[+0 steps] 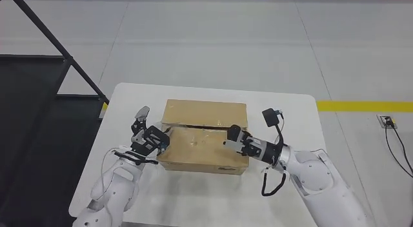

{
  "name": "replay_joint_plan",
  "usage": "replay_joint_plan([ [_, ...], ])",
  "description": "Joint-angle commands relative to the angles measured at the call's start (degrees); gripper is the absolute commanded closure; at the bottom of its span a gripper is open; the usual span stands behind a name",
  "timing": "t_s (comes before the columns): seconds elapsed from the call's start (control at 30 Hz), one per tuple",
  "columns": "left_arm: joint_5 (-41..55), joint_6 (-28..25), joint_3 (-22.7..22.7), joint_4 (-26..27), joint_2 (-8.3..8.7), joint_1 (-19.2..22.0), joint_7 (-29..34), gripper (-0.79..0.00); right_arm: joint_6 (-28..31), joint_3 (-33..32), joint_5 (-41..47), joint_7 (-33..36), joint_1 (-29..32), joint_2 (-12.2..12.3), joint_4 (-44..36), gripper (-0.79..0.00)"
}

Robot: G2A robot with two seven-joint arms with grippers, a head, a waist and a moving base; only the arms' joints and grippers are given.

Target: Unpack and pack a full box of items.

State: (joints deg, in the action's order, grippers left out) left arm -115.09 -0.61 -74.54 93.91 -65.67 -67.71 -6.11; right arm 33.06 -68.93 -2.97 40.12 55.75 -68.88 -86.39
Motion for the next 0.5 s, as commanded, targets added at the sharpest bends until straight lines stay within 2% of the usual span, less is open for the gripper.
replay_joint_plan([
  [0.0, 0.08, 0.30, 0.32, -0.34, -0.14, 0.32, 0.03, -0.382, 0.17, -0.09, 0.10, -0.11, 0.13, 0.06, 0.11, -0.785],
  [0.07, 0.11, 0.51, 0.67, -0.74, -0.29, 0.73, 0.13, -0.314, 0.37, -0.13, 0.13, -0.16, 0.20, 0.11, 0.23, -0.785],
  [0.1, -0.02, 0.96, 0.80, -0.91, -0.37, 0.97, 0.06, -0.231, 0.44, -0.12, 0.24, -0.17, 0.21, 0.13, 0.33, -0.785],
  [0.13, 0.06, 1.43, 0.99, -1.15, -0.47, 1.12, -0.07, -0.102, 0.50, -0.11, 0.37, -0.20, 0.19, 0.15, 0.43, -0.785],
  [0.17, 0.28, 1.86, 1.13, -1.34, -0.57, 1.29, -0.14, -0.034, 0.57, -0.07, 0.44, -0.18, 0.15, 0.17, 0.53, -0.785],
  [0.2, 0.99, 2.98, 1.21, -1.47, -0.75, 1.44, -0.27, 0.000, 0.67, -0.04, 0.57, -0.11, 0.07, 0.19, 0.68, -0.785],
  [0.47, 10.37, 6.39, -0.28, -1.24, -1.61, 1.22, -0.69, 0.000, 1.13, 0.13, 1.11, 0.25, -0.32, 0.34, 1.56, -0.785],
])
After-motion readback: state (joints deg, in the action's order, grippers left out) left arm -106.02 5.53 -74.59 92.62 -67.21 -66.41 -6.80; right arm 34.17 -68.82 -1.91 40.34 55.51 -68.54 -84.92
